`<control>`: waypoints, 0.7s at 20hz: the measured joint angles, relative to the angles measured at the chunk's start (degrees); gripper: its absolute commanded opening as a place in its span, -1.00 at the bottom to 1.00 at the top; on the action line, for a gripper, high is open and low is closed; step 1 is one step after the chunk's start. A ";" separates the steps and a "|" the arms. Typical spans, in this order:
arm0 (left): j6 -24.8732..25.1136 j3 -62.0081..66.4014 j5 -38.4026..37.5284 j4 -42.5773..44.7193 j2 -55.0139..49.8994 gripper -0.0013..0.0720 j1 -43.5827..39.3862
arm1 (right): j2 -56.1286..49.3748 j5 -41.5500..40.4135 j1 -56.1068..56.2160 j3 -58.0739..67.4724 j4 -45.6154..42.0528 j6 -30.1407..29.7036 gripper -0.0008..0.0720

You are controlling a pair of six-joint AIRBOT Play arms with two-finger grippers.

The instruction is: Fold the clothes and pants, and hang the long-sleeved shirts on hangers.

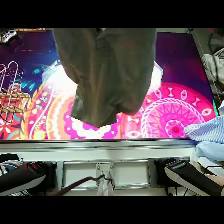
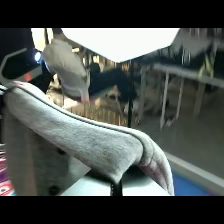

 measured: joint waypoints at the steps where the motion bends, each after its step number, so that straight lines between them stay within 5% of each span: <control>1: -0.42 0.00 -0.13 0.22 1.25 -0.90 -0.92 | -0.22 0.68 -0.17 1.05 1.33 -1.68 -0.87; 6: -1.25 -2.21 -2.84 -0.37 2.10 -0.90 -3.78 | -4.52 9.55 -0.46 3.08 9.01 -5.11 -0.87; 14: -0.63 -12.28 -18.62 -0.72 -5.03 -0.90 5.60 | -20.02 32.09 1.01 3.37 7.04 7.61 -0.86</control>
